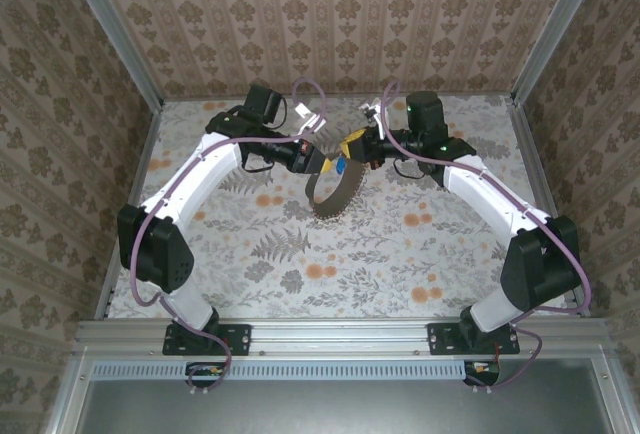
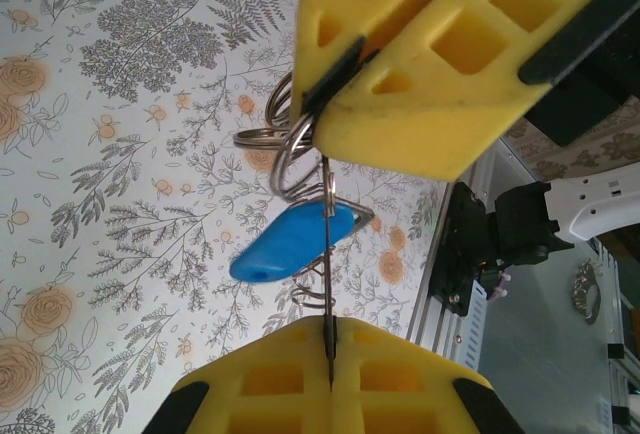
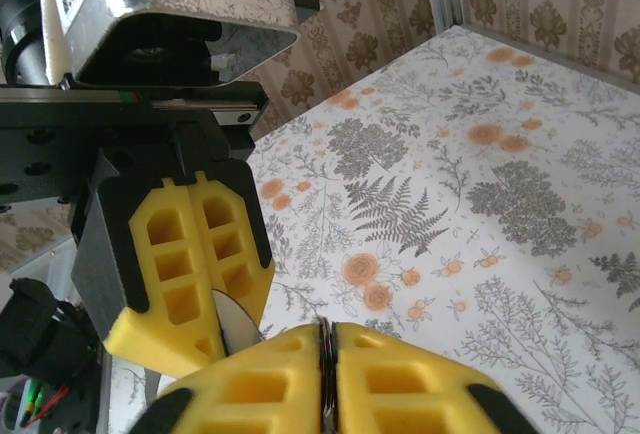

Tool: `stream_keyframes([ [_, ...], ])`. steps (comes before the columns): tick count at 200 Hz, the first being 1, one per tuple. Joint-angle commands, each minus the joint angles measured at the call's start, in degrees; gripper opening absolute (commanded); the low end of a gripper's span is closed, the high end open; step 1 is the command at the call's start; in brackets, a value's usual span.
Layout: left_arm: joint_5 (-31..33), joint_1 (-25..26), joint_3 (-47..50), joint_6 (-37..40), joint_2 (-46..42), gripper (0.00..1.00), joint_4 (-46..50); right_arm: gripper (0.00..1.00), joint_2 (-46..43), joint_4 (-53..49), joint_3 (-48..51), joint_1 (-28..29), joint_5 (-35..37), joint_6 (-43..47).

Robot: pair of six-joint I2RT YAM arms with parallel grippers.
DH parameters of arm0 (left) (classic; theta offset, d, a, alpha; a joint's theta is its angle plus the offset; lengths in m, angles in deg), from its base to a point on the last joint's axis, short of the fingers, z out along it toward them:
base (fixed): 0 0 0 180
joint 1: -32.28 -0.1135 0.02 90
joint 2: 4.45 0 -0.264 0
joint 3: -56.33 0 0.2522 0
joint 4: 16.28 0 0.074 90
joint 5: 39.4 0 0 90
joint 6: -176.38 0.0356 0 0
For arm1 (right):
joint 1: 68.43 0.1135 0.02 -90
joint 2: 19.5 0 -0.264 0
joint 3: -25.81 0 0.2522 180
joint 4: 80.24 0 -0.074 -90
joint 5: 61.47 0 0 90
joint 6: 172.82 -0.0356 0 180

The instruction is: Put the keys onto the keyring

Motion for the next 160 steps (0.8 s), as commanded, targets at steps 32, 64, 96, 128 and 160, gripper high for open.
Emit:
stream_keyframes([
  [32,-1.59,0.14,-1.04,-1.04,-2.38,0.0,-2.24,0.0,-0.18,-0.59,0.47,0.05,0.28,0.49],
  [64,-0.09,0.09,0.28,-1.84,-3.29,0.0,-3.55,0.0,-1.8,3.55,0.99,-0.52,0.64,-2.25],
  [96,5.16,-0.2,0.83,-2.67,-4.6,0.0,-4.24,0.0,-3.47,4.03,1.16,-0.68,0.45,-2.67],
  [128,8.56,-1.15,2.06,-4.11,-5.94,0.0,-6.13,0.0,-4.24,3.59,1.32,-0.99,0.29,-2.78],
  [160,8.14,-1.44,2.43,-4.49,-6.48,0.0,-7.39,0.0,-3.76,3.26,0.83,-1.06,-0.64,-3.01],
])
